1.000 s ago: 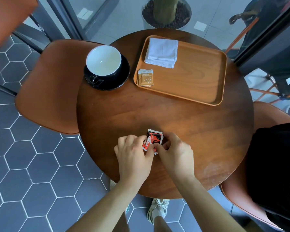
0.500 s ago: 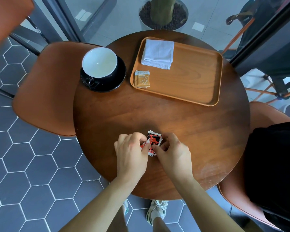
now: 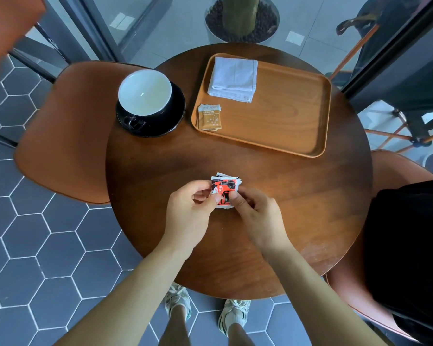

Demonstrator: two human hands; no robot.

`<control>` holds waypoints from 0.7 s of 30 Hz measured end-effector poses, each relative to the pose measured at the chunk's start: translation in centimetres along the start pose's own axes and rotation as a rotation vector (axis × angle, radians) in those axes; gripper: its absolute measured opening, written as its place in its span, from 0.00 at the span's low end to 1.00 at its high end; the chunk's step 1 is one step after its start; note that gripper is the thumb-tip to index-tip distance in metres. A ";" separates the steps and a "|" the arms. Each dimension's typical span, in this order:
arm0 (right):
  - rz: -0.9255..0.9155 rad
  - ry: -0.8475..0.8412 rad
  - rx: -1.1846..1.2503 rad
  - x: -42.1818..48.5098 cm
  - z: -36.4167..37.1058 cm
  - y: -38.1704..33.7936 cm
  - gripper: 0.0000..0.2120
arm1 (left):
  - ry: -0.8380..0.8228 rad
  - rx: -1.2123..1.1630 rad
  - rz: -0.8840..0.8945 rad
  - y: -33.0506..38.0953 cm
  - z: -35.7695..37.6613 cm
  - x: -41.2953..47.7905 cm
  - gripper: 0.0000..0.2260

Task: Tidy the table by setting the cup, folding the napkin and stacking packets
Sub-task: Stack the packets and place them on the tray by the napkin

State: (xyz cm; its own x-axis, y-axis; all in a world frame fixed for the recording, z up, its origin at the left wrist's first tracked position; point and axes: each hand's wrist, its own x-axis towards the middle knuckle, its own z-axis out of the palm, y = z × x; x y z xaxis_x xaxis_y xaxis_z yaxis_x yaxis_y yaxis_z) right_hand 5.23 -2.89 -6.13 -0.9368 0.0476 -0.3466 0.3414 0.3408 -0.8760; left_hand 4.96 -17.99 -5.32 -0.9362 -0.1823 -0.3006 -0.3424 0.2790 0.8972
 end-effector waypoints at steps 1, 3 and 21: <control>-0.004 0.023 0.013 0.2 0.0 -0.1 0.08 | -0.004 0.007 0.009 0.1 0.1 0.1 0.13; -0.009 0.066 0.028 0.7 0.0 -0.3 0.08 | -0.030 0.028 0.021 0.2 0.1 0.6 0.09; -0.031 0.223 -0.310 14.6 -3.5 -5.8 0.15 | -0.016 1.140 0.545 -4.1 -1.4 8.0 0.26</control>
State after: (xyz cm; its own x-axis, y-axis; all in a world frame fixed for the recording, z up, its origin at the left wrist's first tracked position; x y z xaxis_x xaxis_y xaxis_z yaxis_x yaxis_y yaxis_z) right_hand -10.67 -0.95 -4.89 -0.9516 0.2243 -0.2102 0.3054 0.6112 -0.7302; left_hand -1.02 -21.92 -11.00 -0.9753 0.2209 0.0085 0.2203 0.9680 0.1201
